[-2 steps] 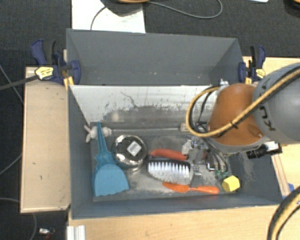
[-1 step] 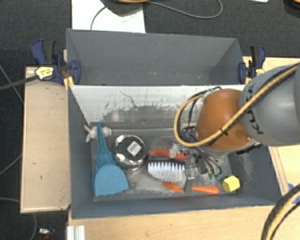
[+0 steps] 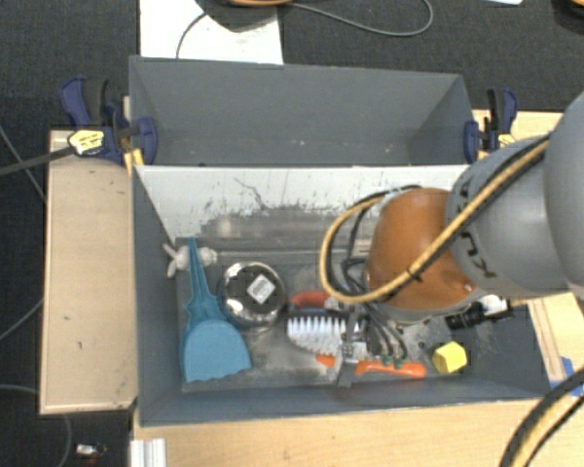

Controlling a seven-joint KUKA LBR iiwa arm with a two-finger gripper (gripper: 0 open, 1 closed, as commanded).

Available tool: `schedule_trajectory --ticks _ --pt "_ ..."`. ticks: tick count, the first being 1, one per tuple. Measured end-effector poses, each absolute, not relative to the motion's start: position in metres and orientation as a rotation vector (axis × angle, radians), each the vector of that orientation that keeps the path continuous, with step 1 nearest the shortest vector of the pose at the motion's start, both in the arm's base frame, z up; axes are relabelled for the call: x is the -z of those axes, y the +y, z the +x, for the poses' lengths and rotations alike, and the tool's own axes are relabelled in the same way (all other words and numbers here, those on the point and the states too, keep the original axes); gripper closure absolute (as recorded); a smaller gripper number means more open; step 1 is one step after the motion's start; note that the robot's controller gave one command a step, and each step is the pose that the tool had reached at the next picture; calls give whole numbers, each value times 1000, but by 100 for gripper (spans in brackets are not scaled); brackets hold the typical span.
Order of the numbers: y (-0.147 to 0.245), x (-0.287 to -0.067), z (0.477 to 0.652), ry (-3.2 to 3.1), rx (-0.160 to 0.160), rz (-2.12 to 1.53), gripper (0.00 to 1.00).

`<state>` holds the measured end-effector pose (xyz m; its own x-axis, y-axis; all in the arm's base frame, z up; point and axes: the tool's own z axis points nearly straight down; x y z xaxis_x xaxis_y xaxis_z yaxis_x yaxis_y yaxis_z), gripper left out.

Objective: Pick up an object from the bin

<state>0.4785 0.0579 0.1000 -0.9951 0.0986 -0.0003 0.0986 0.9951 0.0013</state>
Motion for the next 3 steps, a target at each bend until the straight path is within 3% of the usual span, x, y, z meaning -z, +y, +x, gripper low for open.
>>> schedule_trajectory --ticks 1,2,3 --pt "49 -70 481 3131 1 -7 0" --pt "58 -72 479 3130 -3 44 100" --pt "58 -72 479 3130 -3 44 100"
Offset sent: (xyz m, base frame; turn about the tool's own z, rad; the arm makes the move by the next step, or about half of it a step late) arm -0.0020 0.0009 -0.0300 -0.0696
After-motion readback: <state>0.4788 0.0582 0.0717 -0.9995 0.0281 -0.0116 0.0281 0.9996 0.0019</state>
